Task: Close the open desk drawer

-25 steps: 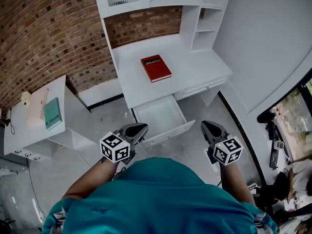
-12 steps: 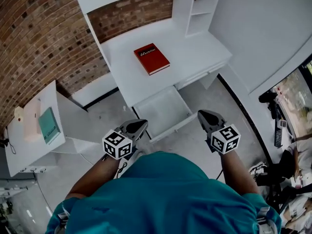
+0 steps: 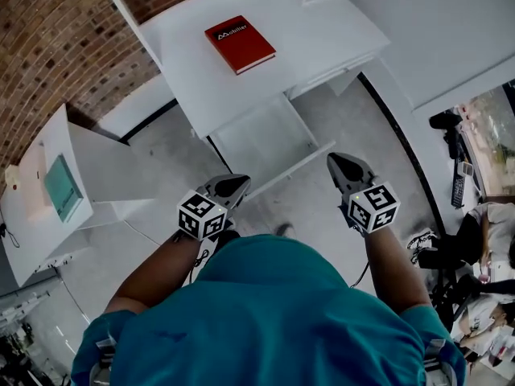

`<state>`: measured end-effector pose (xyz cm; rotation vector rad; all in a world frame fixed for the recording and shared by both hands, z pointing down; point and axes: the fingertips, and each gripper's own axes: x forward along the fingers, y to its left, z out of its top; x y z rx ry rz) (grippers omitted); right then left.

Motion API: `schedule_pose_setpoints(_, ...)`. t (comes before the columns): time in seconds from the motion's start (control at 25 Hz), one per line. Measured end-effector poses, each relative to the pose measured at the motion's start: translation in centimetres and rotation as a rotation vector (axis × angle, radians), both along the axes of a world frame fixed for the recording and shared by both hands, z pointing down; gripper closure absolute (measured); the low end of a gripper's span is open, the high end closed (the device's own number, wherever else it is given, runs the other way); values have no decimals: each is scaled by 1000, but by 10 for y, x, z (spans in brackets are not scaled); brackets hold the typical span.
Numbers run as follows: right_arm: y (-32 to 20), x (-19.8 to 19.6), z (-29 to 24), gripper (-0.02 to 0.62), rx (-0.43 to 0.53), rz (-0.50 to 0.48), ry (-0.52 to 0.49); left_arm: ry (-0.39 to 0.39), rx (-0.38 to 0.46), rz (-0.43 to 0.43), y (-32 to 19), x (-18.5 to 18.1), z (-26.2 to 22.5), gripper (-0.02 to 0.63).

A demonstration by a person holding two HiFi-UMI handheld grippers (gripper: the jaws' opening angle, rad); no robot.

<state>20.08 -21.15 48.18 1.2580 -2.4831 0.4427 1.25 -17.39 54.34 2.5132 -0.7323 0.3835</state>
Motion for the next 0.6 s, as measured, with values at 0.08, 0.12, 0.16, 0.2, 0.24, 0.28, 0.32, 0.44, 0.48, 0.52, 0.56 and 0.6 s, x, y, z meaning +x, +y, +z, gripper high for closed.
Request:
schedule_pose_setpoints(0.08,2,-1,10,574,-17,-4,3,-3,-31,6,6,7,16,591)
schedule_pose_setpoints(0.12,2,-1,15,574,-24,-8,5,-5,-45,8,8,11,24,591)
schedule_pose_setpoints(0.16,2,-3,19,574,-30,-14,8,-7,-59,9,11,14,31,591)
schedule_pose_setpoints(0.2,3,-4,23,574,-37,-20,10,-7,-74,8,13,17,39,591)
schedule_pose_setpoints(0.24,4,-5,27,574,-43,-27,12,-6,-91,5,16,20,47,591)
schedule_pose_setpoints(0.28,5,-6,30,574,-49,-32,13,-5,-110,0,19,21,55,591)
schedule_pose_setpoints(0.32,6,-7,33,574,-53,-38,13,-6,-129,-5,22,22,63,591)
schedule_pose_setpoints(0.44,9,-10,40,574,-62,-52,12,-30,-173,-14,33,23,88,591)
schedule_pose_setpoints(0.48,10,-11,43,574,-66,-56,11,-40,-184,-13,37,23,95,591)
schedule_pose_setpoints(0.52,11,-11,46,574,-70,-59,11,-50,-195,-12,42,23,103,591)
schedule_pose_setpoints(0.56,12,-12,49,574,-74,-61,12,-59,-206,-12,47,24,110,591)
schedule_pose_setpoints(0.6,14,-12,52,574,-79,-63,12,-68,-218,-12,51,24,117,591)
